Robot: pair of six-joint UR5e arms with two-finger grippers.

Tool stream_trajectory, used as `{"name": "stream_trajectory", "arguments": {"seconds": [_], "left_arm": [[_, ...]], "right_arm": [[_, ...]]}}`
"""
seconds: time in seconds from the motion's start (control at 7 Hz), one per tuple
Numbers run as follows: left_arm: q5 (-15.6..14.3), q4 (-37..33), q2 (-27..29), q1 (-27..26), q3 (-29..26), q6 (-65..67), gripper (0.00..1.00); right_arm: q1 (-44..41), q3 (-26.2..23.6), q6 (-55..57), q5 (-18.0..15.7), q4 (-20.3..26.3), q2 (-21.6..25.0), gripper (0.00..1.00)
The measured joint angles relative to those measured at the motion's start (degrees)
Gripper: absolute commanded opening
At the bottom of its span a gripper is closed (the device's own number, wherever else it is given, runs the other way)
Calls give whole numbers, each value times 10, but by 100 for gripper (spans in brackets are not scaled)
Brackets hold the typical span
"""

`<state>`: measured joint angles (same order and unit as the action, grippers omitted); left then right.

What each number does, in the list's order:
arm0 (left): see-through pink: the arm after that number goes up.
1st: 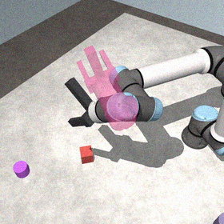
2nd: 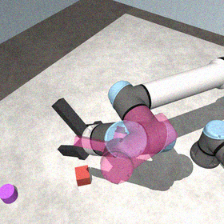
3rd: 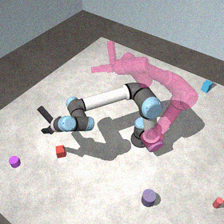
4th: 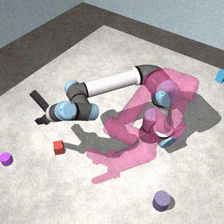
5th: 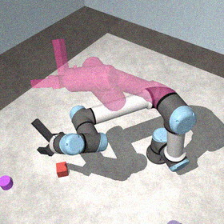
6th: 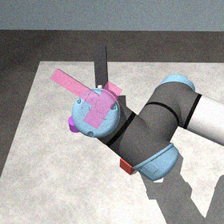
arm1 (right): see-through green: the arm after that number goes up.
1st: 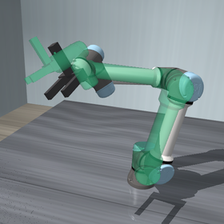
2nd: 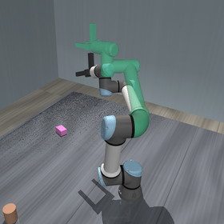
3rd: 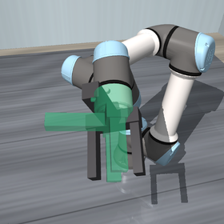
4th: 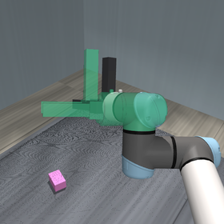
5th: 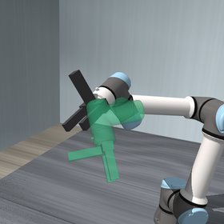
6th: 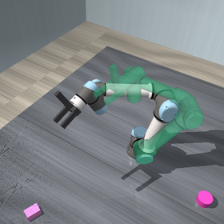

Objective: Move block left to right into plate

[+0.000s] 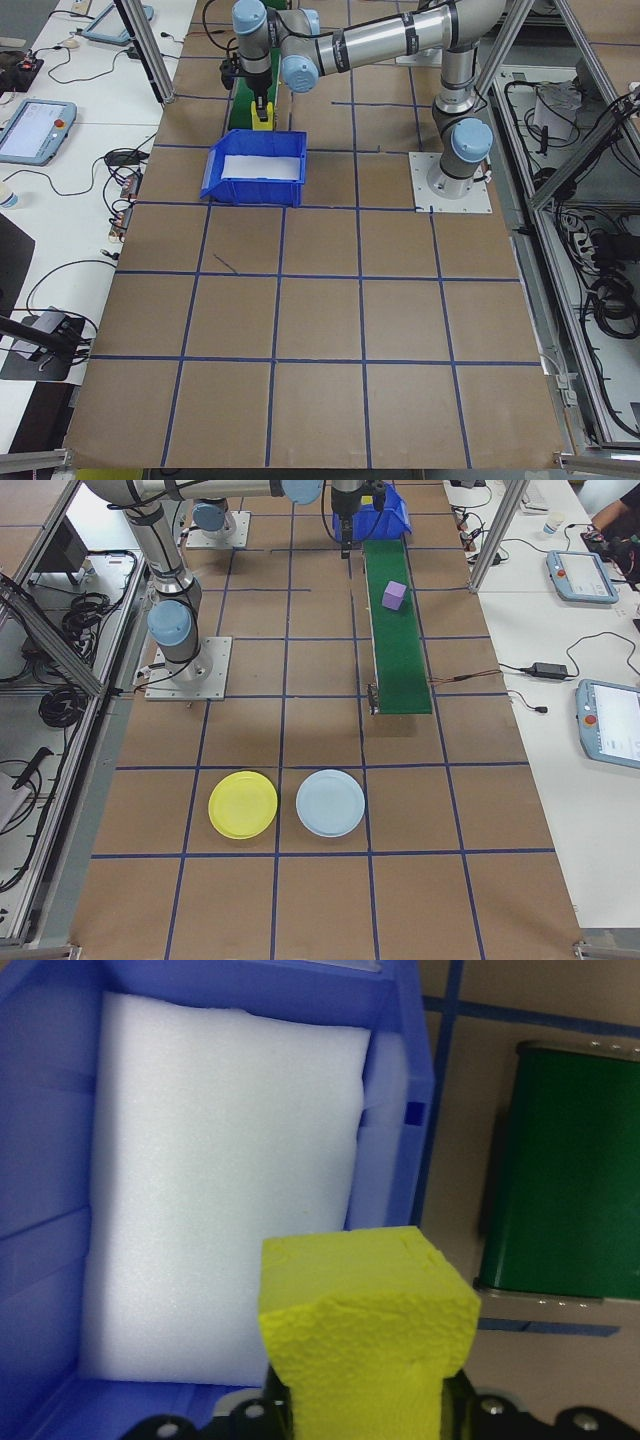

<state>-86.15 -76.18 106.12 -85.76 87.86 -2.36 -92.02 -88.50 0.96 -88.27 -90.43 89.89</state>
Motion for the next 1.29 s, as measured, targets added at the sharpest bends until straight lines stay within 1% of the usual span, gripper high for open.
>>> {"name": "stream_trajectory", "arguments": {"seconds": [0.14, 0.43, 0.57, 0.71, 0.86, 1.0, 1.14, 1.29], "left_arm": [[-1, 11, 9, -25, 1, -5, 18], [-2, 72, 53, -66, -1, -17, 18], [-5, 94, 71, -87, -1, -20, 18], [-9, 112, 86, -100, -1, -22, 19], [-10, 130, 99, -106, -1, -25, 20], [-10, 151, 109, -109, -4, -26, 20], [-9, 165, 115, -110, -9, -20, 24], [-7, 172, 120, -110, -15, -6, 37]], "right_arm": [[1, 0, 0, 0, 0, 0, 100], [20, 5, -4, 0, -1, -1, 100], [42, 14, -7, 1, -1, -4, 100], [62, 30, -10, 1, -4, -18, 100], [71, 57, -7, 0, -10, -50, 100], [76, 93, -5, -3, -14, -95, 100], [83, 123, -5, -3, -21, -141, 100], [90, 139, -5, -1, -35, -181, 100]]}}
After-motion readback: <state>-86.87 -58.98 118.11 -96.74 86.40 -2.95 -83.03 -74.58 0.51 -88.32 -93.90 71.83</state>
